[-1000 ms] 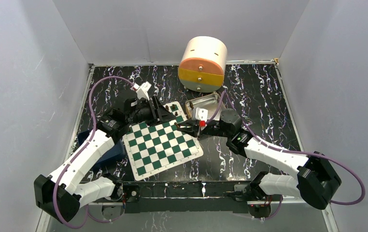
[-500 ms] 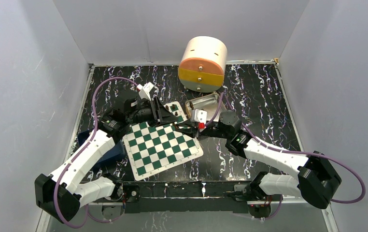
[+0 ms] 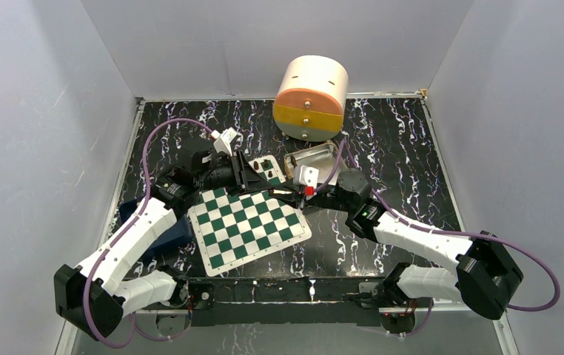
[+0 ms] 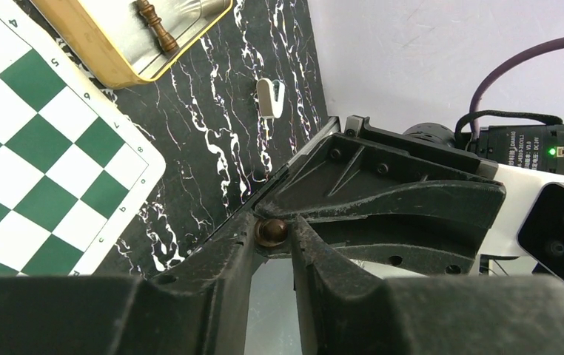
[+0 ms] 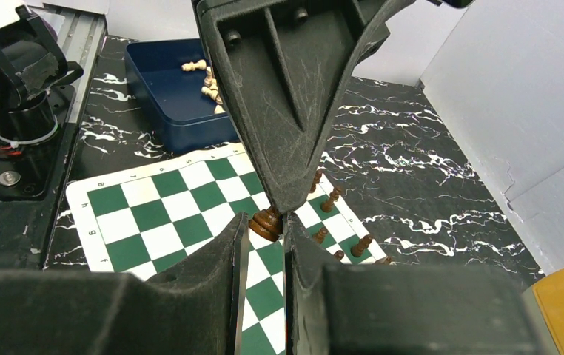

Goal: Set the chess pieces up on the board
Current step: Place the chess piece on the chessboard.

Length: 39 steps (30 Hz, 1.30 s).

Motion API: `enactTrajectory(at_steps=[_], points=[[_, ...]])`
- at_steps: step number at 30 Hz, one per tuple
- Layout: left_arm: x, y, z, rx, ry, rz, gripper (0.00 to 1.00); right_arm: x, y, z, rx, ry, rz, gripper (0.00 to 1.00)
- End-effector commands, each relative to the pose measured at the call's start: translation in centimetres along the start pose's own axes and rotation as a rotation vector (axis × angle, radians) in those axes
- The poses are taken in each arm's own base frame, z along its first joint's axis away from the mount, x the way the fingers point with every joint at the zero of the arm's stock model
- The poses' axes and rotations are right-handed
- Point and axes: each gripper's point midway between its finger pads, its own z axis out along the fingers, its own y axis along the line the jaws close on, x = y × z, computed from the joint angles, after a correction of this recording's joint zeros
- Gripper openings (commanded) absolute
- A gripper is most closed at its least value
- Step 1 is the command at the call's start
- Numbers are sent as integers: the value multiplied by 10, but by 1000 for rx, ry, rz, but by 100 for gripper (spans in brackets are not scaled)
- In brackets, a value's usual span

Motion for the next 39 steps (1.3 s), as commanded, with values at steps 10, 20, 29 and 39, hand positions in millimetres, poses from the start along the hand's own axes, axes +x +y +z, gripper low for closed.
enactTrajectory(at_steps=[10, 20, 29, 39], points=[[-7, -8, -4, 1, -11, 68, 4, -16, -1, 4, -4, -54, -19, 38], [-57, 42, -30, -359, -253, 304, 2, 0, -14, -4, 114, 37, 109, 98], [-107, 118, -66, -783, -524, 426, 1, -12, -24, -21, 216, 11, 135, 99], [-94, 189, -73, -1006, -610, 329, 2, -11, -25, -33, 263, 24, 167, 99]])
